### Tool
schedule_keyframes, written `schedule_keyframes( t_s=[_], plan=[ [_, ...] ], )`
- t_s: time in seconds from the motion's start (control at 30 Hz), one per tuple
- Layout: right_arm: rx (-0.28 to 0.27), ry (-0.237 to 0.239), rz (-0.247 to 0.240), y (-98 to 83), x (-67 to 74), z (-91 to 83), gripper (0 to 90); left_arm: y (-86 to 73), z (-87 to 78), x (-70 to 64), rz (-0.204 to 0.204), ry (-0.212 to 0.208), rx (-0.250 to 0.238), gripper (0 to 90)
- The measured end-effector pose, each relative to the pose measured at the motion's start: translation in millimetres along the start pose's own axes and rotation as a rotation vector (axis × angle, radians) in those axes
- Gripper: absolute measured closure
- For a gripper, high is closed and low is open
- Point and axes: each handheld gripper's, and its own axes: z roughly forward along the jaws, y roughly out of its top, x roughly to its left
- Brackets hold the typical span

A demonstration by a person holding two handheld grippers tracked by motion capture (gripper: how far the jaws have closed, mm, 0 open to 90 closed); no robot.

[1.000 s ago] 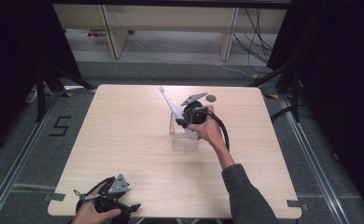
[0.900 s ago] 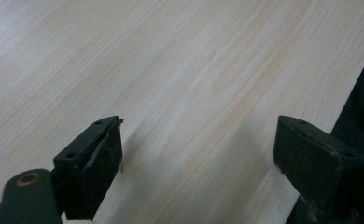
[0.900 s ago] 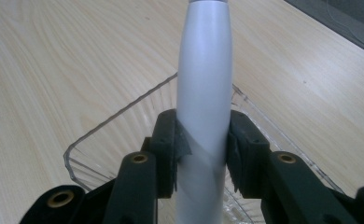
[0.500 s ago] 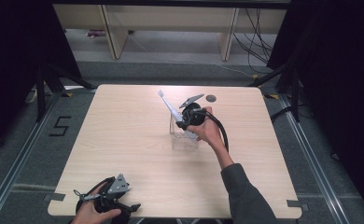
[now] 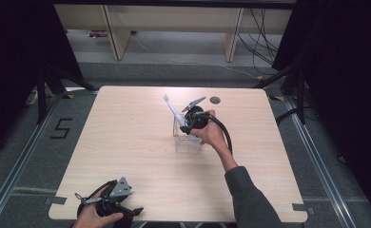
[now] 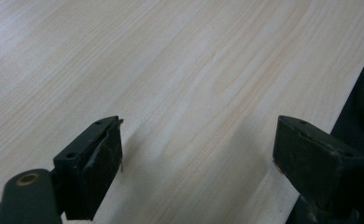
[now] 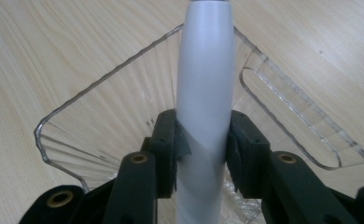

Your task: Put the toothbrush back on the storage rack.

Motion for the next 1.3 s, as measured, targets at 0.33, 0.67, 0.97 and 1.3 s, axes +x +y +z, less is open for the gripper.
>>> schedule_keyframes(
  t_s=[0.33,0.67,0.97,1.3],
  plan=[
    [0.061,-0.008,0.055,-0.7,5.2,-0.4,66.2,0.0,0.1,-0.2,0.002,-0.002,0.002,15.1],
    [-0.033,-0.001,0.094,0.9,0.6,-14.8,53.8,-0.2,0.7,-0.4,0.005,-0.002,0.007,15.1],
    [-0.096,0.007,0.046,0.0,-1.3,-29.3,45.8,-0.3,0.9,-0.3,0.001,-0.001,0.005,15.1],
    [-0.134,-0.009,0.045,-0.9,1.6,-42.5,40.1,-0.3,0.9,-0.3,0.0,-0.001,0.006,15.1]
  ],
)
